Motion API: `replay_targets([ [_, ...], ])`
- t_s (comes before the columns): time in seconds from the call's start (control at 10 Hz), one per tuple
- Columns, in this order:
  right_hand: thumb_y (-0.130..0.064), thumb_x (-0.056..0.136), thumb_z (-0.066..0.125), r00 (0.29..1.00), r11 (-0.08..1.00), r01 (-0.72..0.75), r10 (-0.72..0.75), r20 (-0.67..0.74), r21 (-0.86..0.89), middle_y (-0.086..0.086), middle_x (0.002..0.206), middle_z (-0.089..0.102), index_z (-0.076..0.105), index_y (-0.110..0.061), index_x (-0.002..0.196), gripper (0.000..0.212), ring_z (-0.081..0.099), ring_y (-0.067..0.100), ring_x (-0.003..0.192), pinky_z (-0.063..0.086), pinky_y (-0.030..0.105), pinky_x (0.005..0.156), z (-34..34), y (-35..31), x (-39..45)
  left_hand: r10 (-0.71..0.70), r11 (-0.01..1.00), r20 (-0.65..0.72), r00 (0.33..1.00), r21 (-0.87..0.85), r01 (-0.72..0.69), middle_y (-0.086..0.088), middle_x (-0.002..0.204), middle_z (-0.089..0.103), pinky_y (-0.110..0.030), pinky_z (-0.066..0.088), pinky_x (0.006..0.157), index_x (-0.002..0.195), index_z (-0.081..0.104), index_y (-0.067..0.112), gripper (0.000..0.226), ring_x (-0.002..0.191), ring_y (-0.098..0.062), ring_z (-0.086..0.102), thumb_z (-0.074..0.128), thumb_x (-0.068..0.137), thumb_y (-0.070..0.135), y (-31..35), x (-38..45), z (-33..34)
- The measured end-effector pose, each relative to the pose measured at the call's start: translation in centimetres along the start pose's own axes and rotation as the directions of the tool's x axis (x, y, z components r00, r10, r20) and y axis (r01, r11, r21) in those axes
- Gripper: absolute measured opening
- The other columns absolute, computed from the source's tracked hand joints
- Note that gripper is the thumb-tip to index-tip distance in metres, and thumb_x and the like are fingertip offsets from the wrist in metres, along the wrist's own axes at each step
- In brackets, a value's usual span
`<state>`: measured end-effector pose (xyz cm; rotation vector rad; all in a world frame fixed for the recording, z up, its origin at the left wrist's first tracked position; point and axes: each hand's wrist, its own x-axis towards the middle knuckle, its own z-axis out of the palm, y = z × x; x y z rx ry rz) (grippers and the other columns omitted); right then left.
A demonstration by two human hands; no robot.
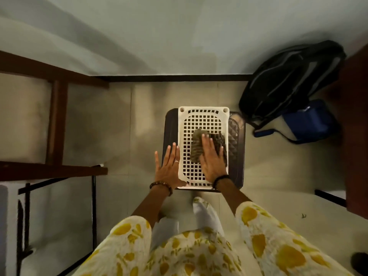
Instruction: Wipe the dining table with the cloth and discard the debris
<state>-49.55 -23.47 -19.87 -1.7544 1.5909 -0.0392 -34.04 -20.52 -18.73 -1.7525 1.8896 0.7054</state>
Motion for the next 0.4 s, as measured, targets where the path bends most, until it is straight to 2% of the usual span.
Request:
replay_targets([
  [0.1,-0.037,0.082,-0.001,0.982,0.925,0.125,-0.064,0.176,-0.36,0.009,0.156,-0.005,-0.002,-0.013,0.147,0.069,-0.004,0.024,0.144,-0.016,0.047,0.107,2.8,1.2,0.2,0.001,0.999,0.086,0.996,0.039,-0.004,-0.01,0.152,-0.02,-0.056,-0.022,0.094,0.141,-0.02,0.008,0.122,0.139,-0.025,-0.018,0.059,0.07,0.067,-0.4,0.4,1.1],
  [0.2,-0.04,0.078,-0.006,0.977,0.889,0.162,-0.085,0.193,-0.428,0.012,0.156,-0.002,0.002,-0.01,0.147,0.077,0.0,0.026,0.144,-0.017,0.047,0.105,3.1,1.2,0.4,-0.047,0.999,0.142,0.989,0.015,0.046,-0.01,0.152,-0.021,-0.057,-0.022,0.093,0.143,-0.017,0.008,0.122,0.138,-0.025,-0.02,0.061,0.069,0.065,-0.9,0.2,1.7],
  [0.3,-0.036,0.091,0.008,0.972,0.876,0.163,-0.063,0.227,-0.454,0.01,0.156,-0.002,0.001,-0.01,0.147,0.063,-0.001,0.023,0.144,-0.016,0.047,0.107,1.9,1.3,0.7,-0.033,0.999,0.082,0.996,-0.021,0.035,-0.009,0.148,-0.025,-0.057,-0.018,0.099,0.142,-0.017,0.007,0.115,0.138,-0.023,-0.019,0.06,0.075,0.06,-0.8,-0.5,1.3],
  [0.4,-0.032,0.088,0.016,0.956,0.798,0.292,-0.257,0.141,-0.527,0.013,0.15,0.029,0.028,-0.007,0.143,0.062,0.027,0.026,0.139,0.007,0.051,0.11,0.6,-0.3,0.0,-0.026,0.997,-0.283,0.959,-0.071,0.007,-0.015,0.15,0.007,-0.056,0.0,0.109,0.144,0.009,0.006,0.118,0.138,-0.023,0.005,0.077,0.059,0.05,-0.3,-1.7,1.8],
])
